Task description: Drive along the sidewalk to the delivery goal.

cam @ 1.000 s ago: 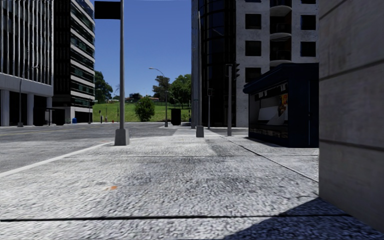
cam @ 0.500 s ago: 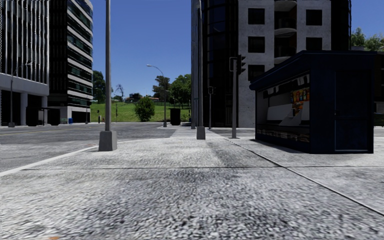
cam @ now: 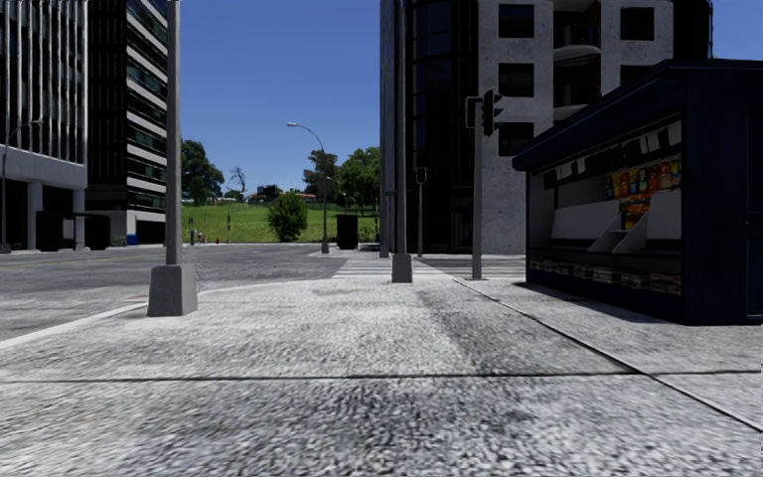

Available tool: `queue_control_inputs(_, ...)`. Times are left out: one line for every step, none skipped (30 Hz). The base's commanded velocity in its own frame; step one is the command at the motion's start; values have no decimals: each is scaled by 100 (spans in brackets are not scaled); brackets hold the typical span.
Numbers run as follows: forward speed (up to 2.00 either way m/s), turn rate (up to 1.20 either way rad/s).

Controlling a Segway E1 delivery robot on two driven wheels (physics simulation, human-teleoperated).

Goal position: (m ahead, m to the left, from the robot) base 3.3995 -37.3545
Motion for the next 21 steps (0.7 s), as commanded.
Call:
queue_control_inputs(193, 0)
queue_control_inputs(193, 0)
queue_control_inputs(193, 0)
queue_control_inputs(193, -60)
queue_control_inputs(193, -120)
queue_control_inputs(193, -120)
queue_control_inputs(193, -120)
queue_control_inputs(193, -120)
queue_control_inputs(193, -120)
queue_control_inputs(193, -120)
queue_control_inputs(192, -120)
queue_control_inputs(192, -120)
queue_control_inputs(192, -120)
queue_control_inputs(192, -120)
queue_control_inputs(192, -120)
queue_control_inputs(192, -120)
queue_control_inputs(192, -120)
queue_control_inputs(192, -120)
queue_control_inputs(192, -120)
queue_control_inputs(192, -120)
queue_control_inputs(192, -120)
